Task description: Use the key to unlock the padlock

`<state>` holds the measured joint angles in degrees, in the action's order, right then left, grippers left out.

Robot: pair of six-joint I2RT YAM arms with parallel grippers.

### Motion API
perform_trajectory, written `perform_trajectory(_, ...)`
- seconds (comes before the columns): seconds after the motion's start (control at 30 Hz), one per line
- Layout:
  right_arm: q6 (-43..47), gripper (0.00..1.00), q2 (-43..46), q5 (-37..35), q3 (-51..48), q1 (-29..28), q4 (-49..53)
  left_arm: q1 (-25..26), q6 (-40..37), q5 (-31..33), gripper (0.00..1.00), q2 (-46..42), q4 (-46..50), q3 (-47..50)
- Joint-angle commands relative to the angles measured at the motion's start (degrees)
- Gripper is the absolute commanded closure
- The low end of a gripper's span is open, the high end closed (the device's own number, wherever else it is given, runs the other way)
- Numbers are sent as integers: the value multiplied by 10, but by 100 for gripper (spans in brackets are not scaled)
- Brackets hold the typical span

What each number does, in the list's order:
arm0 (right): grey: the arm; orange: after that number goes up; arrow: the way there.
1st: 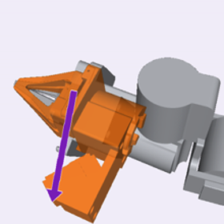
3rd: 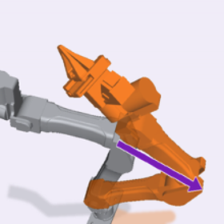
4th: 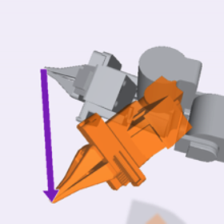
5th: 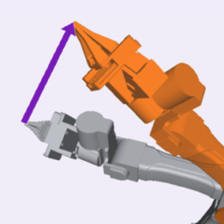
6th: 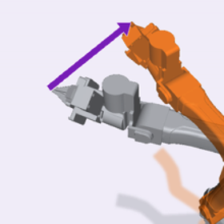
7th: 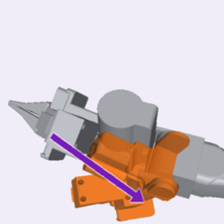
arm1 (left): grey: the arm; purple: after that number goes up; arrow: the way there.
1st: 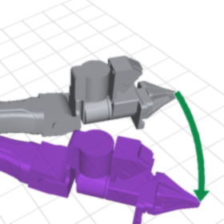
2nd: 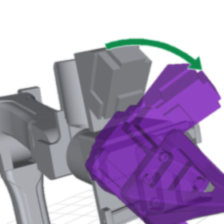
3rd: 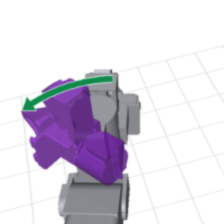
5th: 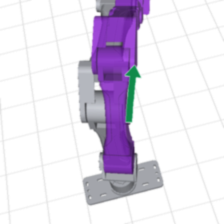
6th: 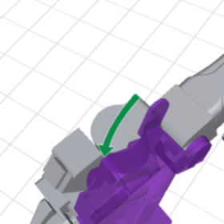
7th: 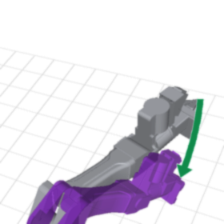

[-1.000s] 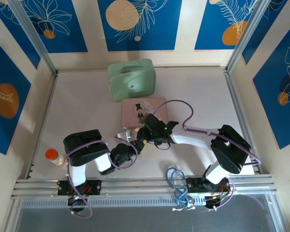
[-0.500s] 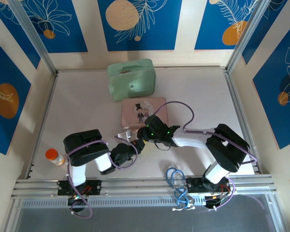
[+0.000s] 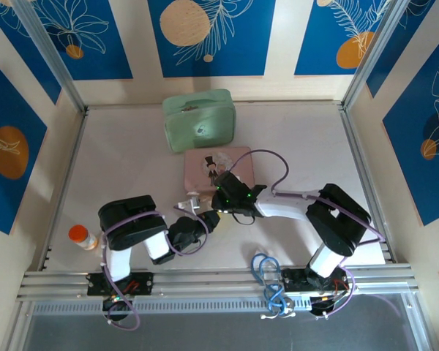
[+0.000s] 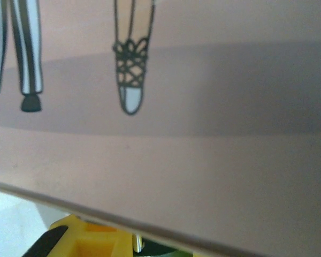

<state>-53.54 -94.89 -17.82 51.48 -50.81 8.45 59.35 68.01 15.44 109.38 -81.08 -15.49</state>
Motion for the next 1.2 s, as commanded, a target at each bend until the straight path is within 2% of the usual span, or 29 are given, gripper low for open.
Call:
perform_trajectory(0.0, -7, 100, -18, -34, 56, -20, 108, -9, 7, 0, 68, 10, 4, 0)
perform_trajectory(0.07, -11, 100, -29, -38, 73, -25, 136, -9, -4, -2, 62, 0, 4, 1)
perform_trajectory(0.13, -21, 100, -41, -42, 94, -28, 168, -9, -18, -5, 49, -10, 4, 1)
perform_trajectory(0.17, -26, 100, -48, -43, 105, -29, 185, -9, -19, -2, 48, -13, 4, 2)
perform_trajectory(0.4, -54, 100, -109, -32, 194, -29, 307, -8, -33, 6, 58, -26, 4, 10)
perform_trajectory(0.53, -61, 100, -127, -22, 217, -30, 334, -7, -57, 39, 56, -64, 23, 36)
perform_trajectory(0.7, -66, 100, -143, -12, 242, -30, 360, -2, -67, 49, 68, -89, 81, 26)
perform_trajectory(0.93, -75, 100, -143, 0, 243, -32, 357, 2, -73, 28, 78, -63, 57, -2)
perform_trajectory(1.07, -79, 100, -145, 10, 242, -29, 354, 2, -63, 19, 78, -37, 18, -2)
perform_trajectory(1.17, -82, 100, -147, 19, 244, -25, 354, 3, -56, 16, 70, -24, 4, 1)
